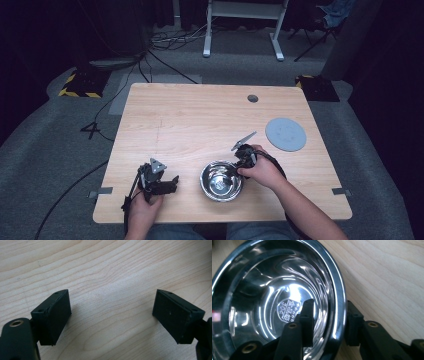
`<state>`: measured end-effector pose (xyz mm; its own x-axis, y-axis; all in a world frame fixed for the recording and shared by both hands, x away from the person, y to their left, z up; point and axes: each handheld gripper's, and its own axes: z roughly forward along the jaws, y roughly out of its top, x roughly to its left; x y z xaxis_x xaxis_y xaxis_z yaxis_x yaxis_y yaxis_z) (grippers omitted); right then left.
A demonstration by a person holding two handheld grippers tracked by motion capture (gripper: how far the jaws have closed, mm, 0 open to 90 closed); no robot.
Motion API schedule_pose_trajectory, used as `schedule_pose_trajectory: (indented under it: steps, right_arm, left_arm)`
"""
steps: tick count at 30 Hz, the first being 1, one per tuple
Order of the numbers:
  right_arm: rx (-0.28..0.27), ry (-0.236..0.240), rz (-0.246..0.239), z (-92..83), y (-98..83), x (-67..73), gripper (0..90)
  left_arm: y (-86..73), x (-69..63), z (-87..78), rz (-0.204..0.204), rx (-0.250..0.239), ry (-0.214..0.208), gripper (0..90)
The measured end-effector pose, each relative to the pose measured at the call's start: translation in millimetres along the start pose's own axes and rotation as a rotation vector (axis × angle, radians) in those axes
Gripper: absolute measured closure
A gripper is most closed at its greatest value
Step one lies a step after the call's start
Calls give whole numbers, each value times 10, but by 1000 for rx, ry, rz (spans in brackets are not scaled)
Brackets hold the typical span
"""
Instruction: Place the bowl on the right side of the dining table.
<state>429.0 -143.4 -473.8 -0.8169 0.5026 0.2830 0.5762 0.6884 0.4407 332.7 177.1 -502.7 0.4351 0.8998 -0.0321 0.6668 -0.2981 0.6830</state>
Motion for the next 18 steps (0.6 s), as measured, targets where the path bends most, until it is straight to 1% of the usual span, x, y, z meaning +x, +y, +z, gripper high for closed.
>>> schedule_pose_trajectory:
  steps: [1, 2, 3, 4, 5, 6, 8, 10, 12, 13, 14, 15, 16, 17, 18]
  right_arm:
    - [-15, -12, -52, 1, -3, -45, 710]
    - [-15, -12, -52, 1, -3, -45, 710]
    - [6, -5, 0, -13, -9, -23, 726]
    - [-18, 8, -34, 10, -7, -52, 761]
    - [0, 11, -13, 4, -4, -35, 782]
    - [23, 15, 27, -7, 2, -6, 819]
    - [35, 13, 21, -7, 23, 10, 828]
    - [47, 5, 33, -10, 35, 22, 832]
    - [46, 5, 37, -10, 34, 20, 835]
    - [26, 16, 49, -29, 34, 20, 854]
    - [17, 26, 66, -53, 37, 30, 867]
    - [1, 16, 68, -79, 46, 34, 877]
    - [1, 16, 68, -79, 46, 34, 877]
    - [0, 3, 51, -107, 59, 42, 877]
    - [-14, -44, 1, -152, 82, 51, 878]
  left_arm:
    - [0, 0, 0, 0, 0, 0, 154]
    - [0, 0, 0, 0, 0, 0, 153]
    - [0, 0, 0, 0, 0, 1, 153]
    - [2, 0, 1, 0, 2, 3, 153]
    - [3, 0, 2, 0, 2, 3, 154]
    - [6, 1, 4, 0, 0, 3, 153]
    - [8, 0, 8, -3, 0, 4, 153]
    - [8, 0, 8, -2, 0, 5, 153]
    - [8, 1, 8, -2, 0, 5, 153]
    - [8, 1, 8, -2, 0, 5, 153]
    - [8, 1, 8, -2, 0, 4, 153]
    - [8, 0, 8, -3, 0, 4, 154]
    - [8, 0, 8, -3, 0, 4, 154]
    - [8, 1, 8, -2, 0, 5, 154]
    - [13, 2, 13, -3, -1, 5, 153]
